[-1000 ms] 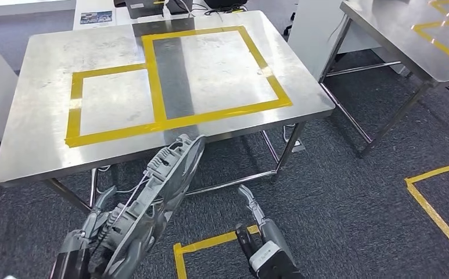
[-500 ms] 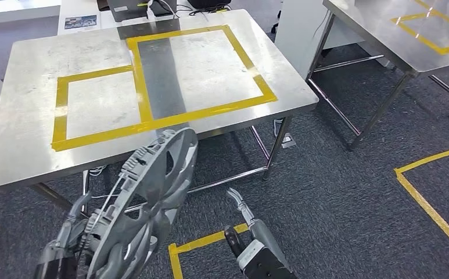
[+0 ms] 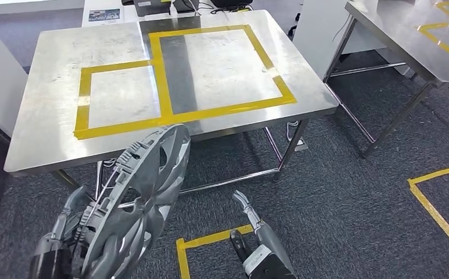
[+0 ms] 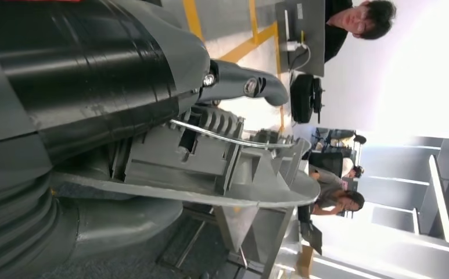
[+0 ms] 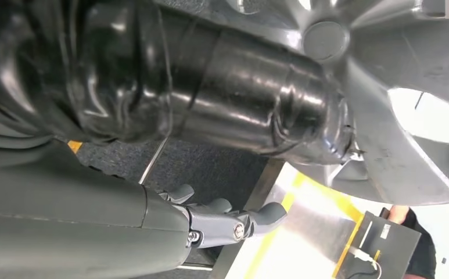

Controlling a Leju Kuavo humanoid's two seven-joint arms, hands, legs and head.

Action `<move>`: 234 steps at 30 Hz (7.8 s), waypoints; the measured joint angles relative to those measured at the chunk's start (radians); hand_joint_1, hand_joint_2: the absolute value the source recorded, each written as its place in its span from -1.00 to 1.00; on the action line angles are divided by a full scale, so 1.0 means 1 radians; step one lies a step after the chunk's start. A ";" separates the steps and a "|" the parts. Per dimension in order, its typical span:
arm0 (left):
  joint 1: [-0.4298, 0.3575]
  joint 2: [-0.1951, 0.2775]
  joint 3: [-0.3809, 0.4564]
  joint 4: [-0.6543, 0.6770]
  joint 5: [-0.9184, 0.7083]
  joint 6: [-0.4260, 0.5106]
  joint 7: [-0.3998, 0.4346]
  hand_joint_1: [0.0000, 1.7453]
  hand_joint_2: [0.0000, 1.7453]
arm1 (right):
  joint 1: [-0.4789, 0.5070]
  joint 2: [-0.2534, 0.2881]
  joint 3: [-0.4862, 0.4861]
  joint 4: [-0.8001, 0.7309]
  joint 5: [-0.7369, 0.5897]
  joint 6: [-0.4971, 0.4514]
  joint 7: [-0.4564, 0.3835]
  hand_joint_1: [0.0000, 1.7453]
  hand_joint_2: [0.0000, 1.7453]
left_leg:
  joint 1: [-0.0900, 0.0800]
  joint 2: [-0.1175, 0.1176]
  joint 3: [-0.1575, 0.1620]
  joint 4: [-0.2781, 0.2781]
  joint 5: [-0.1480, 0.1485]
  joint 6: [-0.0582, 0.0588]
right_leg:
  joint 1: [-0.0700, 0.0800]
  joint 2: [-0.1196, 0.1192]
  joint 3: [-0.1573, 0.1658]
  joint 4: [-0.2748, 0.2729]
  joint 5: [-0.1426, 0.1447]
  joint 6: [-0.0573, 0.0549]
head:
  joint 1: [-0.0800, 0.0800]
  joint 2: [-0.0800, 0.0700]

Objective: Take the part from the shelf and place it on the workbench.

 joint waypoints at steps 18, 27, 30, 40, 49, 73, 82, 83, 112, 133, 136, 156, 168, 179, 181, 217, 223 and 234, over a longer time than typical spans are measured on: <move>0.027 -0.025 0.042 -0.025 -0.196 0.000 0.095 1.00 1.00 | -0.002 0.000 0.001 0.008 0.030 0.002 0.017 -1.00 -1.00 | 0.007 0.007 0.018 0.011 -0.032 -0.016 | 0.004 -0.007 0.000 -0.014 0.010 0.007 | -0.042 0.000; 0.009 -0.033 0.053 -0.073 -0.272 0.000 0.170 1.00 1.00 | -0.007 -0.002 0.001 0.007 0.039 0.005 0.018 -1.00 -1.00 | 0.004 -0.001 0.026 0.008 -0.037 0.005 | -0.010 -0.003 -0.134 0.198 -0.032 0.030 | -0.006 0.000; -0.001 -0.035 0.053 -0.082 -0.280 0.000 0.183 1.00 1.00 | -0.009 -0.003 0.001 0.006 0.039 0.005 0.019 -1.00 -1.00 | 0.001 -0.005 0.035 0.003 -0.041 0.002 | -0.001 -0.002 -0.060 0.028 0.043 0.004 | 0.000 0.000; -0.030 -0.031 0.051 -0.093 -0.318 0.000 0.244 1.00 1.00 | -0.010 -0.005 0.002 0.008 0.041 0.004 0.020 -1.00 -1.00 | 0.003 0.004 -0.112 0.233 -0.113 -0.033 | -0.001 -0.003 0.028 -0.072 0.026 -0.025 | -0.023 0.000; -0.036 -0.026 0.049 -0.096 -0.340 0.000 0.248 1.00 1.00 | -0.006 -0.007 0.002 0.011 0.041 -0.009 0.005 -1.00 -1.00 | 0.006 0.009 0.005 -0.011 -0.006 -0.009 | 0.003 -0.001 0.097 -0.058 -0.052 0.017 | -0.045 0.000; -0.051 -0.023 0.045 -0.109 -0.373 0.000 0.261 1.00 1.00 | -0.009 -0.013 0.003 0.011 0.041 -0.010 0.015 -1.00 -1.00 | 0.002 0.001 -0.036 0.165 -0.143 -0.045 | 0.013 0.029 -0.027 -0.068 0.084 -0.046 | -0.025 0.000; -0.052 -0.022 0.043 -0.111 -0.438 -0.004 0.299 1.00 1.00 | -0.011 -0.014 0.004 0.015 0.041 0.000 0.019 -1.00 -1.00 | 0.012 0.007 0.020 0.006 -0.029 -0.004 | 0.008 0.026 -0.062 0.035 0.004 0.010 | -0.028 0.000; -0.053 -0.025 0.044 -0.110 -0.477 -0.009 0.316 1.00 1.00 | -0.012 -0.014 0.004 0.015 0.041 0.001 0.020 -1.00 -1.00 | 0.012 0.008 0.020 0.006 -0.029 -0.001 | 0.004 0.022 -0.084 0.082 -0.021 0.018 | -0.022 0.000; -0.109 -0.057 0.066 -0.068 -0.564 -0.072 0.393 1.00 1.00 | -0.027 -0.003 0.005 0.049 0.013 0.020 -0.035 -1.00 -1.00 | 0.010 0.005 0.001 0.004 -0.014 -0.004 | 0.004 0.016 -0.016 0.008 -0.012 0.016 | -0.030 0.000; -0.118 -0.068 0.072 -0.058 -0.550 -0.080 0.394 1.00 1.00 | -0.027 0.001 0.006 0.059 0.022 0.026 -0.019 -1.00 -1.00 | 0.009 0.008 -0.101 0.231 -0.112 -0.036 | 0.000 0.011 0.016 -0.067 0.035 -0.029 | -0.021 0.000; -0.119 -0.068 0.073 -0.056 -0.525 -0.079 0.386 1.00 1.00 | -0.026 0.003 0.006 0.059 0.024 0.030 -0.019 -1.00 -1.00 | 0.010 0.009 -0.057 0.086 -0.006 -0.037 | 0.000 0.017 0.029 -0.044 0.004 -0.017 | -0.035 0.000; -0.123 -0.075 0.078 -0.037 -0.454 -0.080 0.353 1.00 1.00 | -0.030 0.003 0.006 0.057 0.026 0.035 -0.018 -1.00 -1.00 | 0.012 -0.001 0.057 -0.019 -0.056 -0.025 | 0.006 0.009 -0.058 -0.018 0.062 -0.018 | 0.021 0.000; -0.124 -0.077 0.104 -0.018 -0.415 -0.083 0.360 1.00 1.00 | -0.030 0.006 0.006 0.059 0.026 0.041 -0.019 -1.00 -1.00 | 0.009 0.008 -0.016 0.024 -0.011 -0.033 | 0.003 0.013 -0.011 -0.021 0.019 -0.013 | -0.037 0.000; -0.128 -0.084 0.138 -0.010 -0.387 -0.093 0.359 1.00 1.00 | -0.026 0.004 0.007 0.042 0.032 0.035 0.003 -1.00 -1.00 | 0.011 0.006 0.010 -0.002 -0.018 0.000 | -0.016 0.010 -0.155 0.241 -0.073 0.038 | -0.001 0.000; -0.128 -0.085 0.144 -0.008 -0.383 -0.093 0.358 1.00 1.00 | -0.027 0.003 0.007 0.042 0.032 0.033 0.003 -1.00 -1.00 | 0.011 0.003 0.016 -0.003 -0.021 -0.003 | -0.017 0.010 -0.109 0.133 -0.007 0.031 | 0.008 0.000; -0.231 -0.156 0.211 0.106 -0.789 -0.429 0.538 1.00 1.00 | -0.039 0.003 0.009 0.066 -0.016 0.041 -0.090 -1.00 -1.00 | 0.009 0.006 0.009 -0.020 0.000 -0.027 | -0.006 0.009 -0.018 -0.031 0.021 0.004 | 0.007 0.000; -0.272 -0.182 0.233 0.155 -0.840 -0.477 0.547 1.00 1.00 | -0.046 0.016 0.009 0.082 -0.019 0.048 -0.094 -1.00 -1.00 | 0.007 0.008 -0.104 0.206 -0.106 -0.038 | -0.007 0.006 0.005 -0.059 0.040 -0.024 | -0.026 0.000; -0.400 -0.189 0.192 0.306 -1.081 -0.791 0.535 1.00 1.00 | -0.069 0.036 0.011 0.104 -0.021 0.085 -0.115 -1.00 -1.00 | 0.006 0.005 -0.014 -0.012 0.013 -0.009 | -0.002 0.010 -0.023 -0.007 0.007 0.015 | -0.044 0.000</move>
